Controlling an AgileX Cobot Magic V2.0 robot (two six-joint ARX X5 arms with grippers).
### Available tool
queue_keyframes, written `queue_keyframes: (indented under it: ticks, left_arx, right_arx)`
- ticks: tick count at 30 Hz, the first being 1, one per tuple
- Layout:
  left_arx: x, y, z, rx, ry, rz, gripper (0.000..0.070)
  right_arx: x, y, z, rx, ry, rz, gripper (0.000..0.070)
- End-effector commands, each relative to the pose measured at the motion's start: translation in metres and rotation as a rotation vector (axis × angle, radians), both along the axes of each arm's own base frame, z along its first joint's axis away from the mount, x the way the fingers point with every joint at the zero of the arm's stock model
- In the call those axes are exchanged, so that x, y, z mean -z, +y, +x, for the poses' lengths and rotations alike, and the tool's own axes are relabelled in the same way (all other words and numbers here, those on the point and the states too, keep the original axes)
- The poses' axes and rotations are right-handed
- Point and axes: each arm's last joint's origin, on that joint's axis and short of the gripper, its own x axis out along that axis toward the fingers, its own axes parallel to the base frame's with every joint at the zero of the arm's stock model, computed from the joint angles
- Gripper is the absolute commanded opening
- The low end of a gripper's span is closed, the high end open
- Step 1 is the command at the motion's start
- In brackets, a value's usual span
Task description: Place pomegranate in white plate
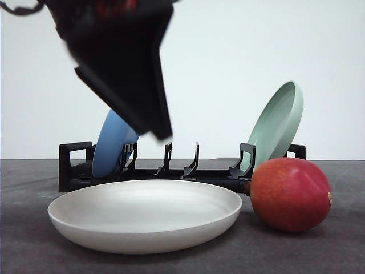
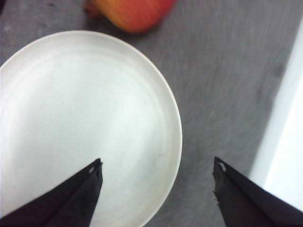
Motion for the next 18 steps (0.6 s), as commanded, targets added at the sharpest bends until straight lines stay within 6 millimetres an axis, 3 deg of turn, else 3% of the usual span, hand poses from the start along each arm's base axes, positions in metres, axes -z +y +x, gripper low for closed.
queue_keyframes:
  ticks: [1, 5, 10, 18]
  left_arx:
    - [-0.01, 0.007, 0.008, -0.108, 0.079, -0.088, 0.0447]
    - [-0.024, 0.037, 0.027, -0.27, 0.155, -0.196, 0.0437]
    - [-0.044, 0.079, 0.043, -0.484, 0.122, -0.308, 0.0435]
    - [-0.063, 0.136, 0.048, -0.702, -0.039, -0.458, 0.0435]
  right_arx:
    - [-0.006, 0.0, -0.001, -0.001, -0.016, 0.014, 0.0404]
    - [-0.006, 0.0, -0.001, -0.001, -0.016, 0.014, 0.0404]
    - [-0.005, 0.0, -0.001, -0.001, -0.013, 0.014, 0.0404]
    - [0.0, 0.0, -0.003, -0.003, 0.05, -0.001, 0.0405]
